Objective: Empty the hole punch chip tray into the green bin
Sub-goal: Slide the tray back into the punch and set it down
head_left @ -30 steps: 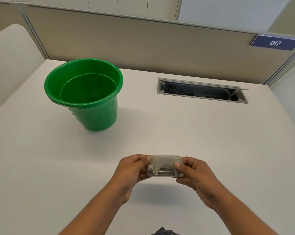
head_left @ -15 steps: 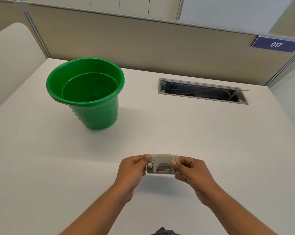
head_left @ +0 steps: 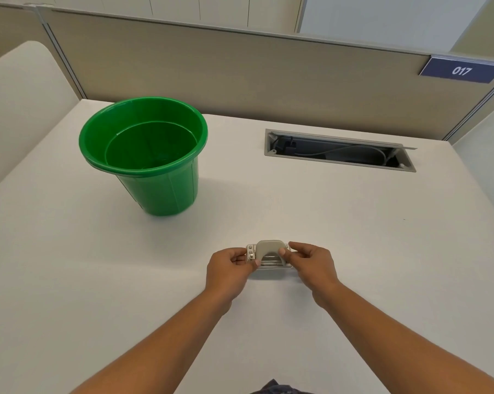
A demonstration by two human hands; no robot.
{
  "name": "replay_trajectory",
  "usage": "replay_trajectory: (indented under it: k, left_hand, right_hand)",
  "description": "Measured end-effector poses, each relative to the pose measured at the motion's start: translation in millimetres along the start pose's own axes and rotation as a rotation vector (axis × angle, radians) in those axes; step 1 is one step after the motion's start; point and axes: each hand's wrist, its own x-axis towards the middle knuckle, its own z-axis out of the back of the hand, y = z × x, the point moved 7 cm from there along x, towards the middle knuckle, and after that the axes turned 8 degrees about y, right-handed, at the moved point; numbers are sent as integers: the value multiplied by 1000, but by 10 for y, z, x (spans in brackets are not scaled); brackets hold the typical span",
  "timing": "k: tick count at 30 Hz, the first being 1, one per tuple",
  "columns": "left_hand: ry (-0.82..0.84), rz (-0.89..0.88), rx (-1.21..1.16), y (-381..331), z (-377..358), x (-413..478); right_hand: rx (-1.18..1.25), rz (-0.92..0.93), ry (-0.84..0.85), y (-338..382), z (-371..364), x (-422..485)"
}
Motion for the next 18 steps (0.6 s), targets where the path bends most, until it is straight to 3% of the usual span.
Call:
replay_trajectory:
  k: [18]
  left_hand:
    - [-67,-89,190,-27,-26,202]
  right_hand:
    - [-70,60,41,-164,-9,160]
